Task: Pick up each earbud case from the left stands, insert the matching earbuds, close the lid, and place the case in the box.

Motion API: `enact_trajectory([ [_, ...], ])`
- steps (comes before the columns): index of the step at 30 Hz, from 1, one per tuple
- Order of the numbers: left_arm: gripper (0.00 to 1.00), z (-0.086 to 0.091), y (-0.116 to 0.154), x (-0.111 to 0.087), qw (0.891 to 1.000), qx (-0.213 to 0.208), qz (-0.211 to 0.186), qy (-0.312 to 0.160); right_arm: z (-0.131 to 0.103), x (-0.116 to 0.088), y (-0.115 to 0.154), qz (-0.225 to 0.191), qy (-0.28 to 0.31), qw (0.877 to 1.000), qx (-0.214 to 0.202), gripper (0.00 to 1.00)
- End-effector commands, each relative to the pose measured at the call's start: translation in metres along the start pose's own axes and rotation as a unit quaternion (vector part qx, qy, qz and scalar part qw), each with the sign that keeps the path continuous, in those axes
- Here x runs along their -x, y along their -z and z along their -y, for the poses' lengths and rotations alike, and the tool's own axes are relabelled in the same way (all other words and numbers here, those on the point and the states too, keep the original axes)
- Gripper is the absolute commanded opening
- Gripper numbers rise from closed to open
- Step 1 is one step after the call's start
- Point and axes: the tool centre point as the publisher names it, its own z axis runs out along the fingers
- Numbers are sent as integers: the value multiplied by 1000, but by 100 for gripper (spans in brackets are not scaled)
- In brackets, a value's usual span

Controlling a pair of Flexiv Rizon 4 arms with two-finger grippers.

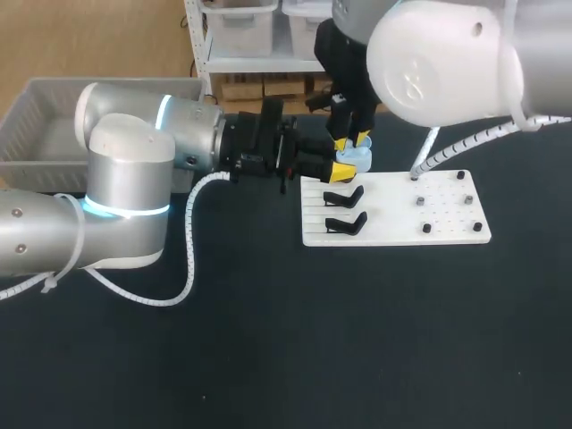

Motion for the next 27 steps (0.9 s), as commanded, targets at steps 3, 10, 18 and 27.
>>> enact_trajectory([
  [3,0,1,0,-1,1000,2,1,-1,2,3,-2,-3,-4,1000,-3,0],
  [10,0,1,0,-1,1000,2,1,-1,4,2,-5,-7,-6,1000,-5,0],
  [18,0,1,0,-1,1000,2,1,-1,5,4,-8,-11,-5,1000,-9,0],
  [27,0,1,0,-1,1000,2,1,-1,7,5,-10,-14,-11,1000,-11,43],
])
